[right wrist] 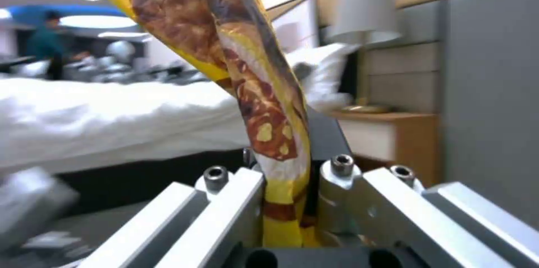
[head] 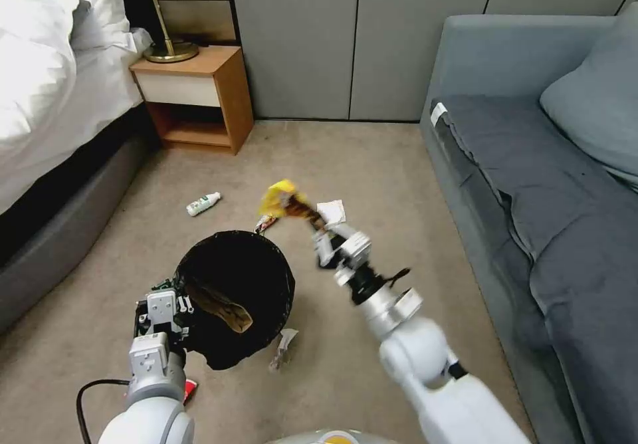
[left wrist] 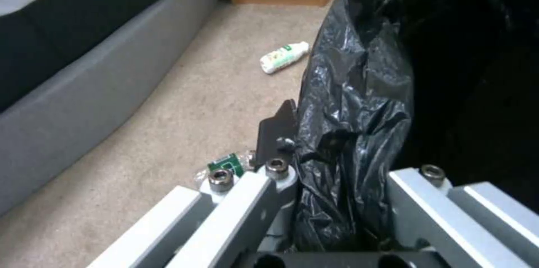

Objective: Pick up the trash bin, then pick up the garbage from the floor and place it into the trash bin.

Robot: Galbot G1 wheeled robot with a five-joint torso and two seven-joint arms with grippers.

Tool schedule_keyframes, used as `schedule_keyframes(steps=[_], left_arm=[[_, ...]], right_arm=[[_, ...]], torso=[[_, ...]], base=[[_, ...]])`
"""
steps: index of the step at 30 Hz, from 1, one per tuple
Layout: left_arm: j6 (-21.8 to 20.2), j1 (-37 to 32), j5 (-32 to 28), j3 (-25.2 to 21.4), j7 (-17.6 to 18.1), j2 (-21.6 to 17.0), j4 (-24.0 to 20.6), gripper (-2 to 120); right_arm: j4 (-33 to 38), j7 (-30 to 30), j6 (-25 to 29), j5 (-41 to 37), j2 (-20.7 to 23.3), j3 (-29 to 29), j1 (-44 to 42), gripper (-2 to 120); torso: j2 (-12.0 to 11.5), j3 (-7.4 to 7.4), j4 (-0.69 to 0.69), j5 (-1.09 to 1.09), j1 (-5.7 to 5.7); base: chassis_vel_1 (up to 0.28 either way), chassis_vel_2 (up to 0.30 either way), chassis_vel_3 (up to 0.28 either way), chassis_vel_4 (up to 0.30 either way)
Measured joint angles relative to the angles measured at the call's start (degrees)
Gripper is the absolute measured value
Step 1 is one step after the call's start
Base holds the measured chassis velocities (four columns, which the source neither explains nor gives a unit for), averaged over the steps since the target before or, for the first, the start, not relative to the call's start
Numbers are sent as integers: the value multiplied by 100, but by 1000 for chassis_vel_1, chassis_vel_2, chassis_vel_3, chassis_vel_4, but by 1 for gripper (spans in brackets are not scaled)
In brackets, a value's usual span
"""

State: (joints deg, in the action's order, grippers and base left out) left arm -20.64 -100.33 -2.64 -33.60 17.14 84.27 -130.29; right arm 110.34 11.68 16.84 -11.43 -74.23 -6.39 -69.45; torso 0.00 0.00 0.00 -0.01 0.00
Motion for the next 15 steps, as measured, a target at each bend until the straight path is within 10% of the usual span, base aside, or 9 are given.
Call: schedule_keyframes(steps=[15], left_arm=[[1,22,16,71,-4,42,-10,3]], right_arm=[[-1305,-179,-101,163,-15,-1225,874,0]], torso=[[0,0,0,1,0]], base=[[0,0,0,0]])
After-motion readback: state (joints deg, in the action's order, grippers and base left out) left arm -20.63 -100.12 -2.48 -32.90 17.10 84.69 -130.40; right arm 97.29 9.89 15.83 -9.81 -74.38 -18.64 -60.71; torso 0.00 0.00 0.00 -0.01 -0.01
